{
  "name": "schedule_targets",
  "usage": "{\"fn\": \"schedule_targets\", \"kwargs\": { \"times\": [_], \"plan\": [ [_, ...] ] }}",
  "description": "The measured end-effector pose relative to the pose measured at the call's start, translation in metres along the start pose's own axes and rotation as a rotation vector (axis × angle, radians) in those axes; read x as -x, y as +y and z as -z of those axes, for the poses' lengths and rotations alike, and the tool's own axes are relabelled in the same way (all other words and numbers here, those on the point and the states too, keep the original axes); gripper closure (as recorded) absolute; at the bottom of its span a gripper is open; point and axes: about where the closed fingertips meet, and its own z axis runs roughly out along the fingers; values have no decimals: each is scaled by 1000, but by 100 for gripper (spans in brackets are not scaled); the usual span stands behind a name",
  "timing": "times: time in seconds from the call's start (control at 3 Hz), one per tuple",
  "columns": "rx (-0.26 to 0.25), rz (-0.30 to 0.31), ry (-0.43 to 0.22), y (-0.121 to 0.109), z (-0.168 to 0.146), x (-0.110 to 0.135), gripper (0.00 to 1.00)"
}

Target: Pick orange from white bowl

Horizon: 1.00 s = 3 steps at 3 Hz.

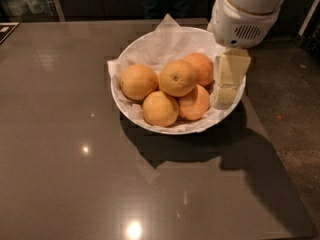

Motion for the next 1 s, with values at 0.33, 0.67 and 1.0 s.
{"fn": "schedule_targets", "kwargs": {
  "times": [0.33, 0.67, 1.0],
  "plan": [
    [9, 12, 12, -4, -9, 14, 16],
    [18, 18, 17, -7, -14, 22, 25],
    [24, 22, 17, -8, -17, 26, 26]
  ]
}}
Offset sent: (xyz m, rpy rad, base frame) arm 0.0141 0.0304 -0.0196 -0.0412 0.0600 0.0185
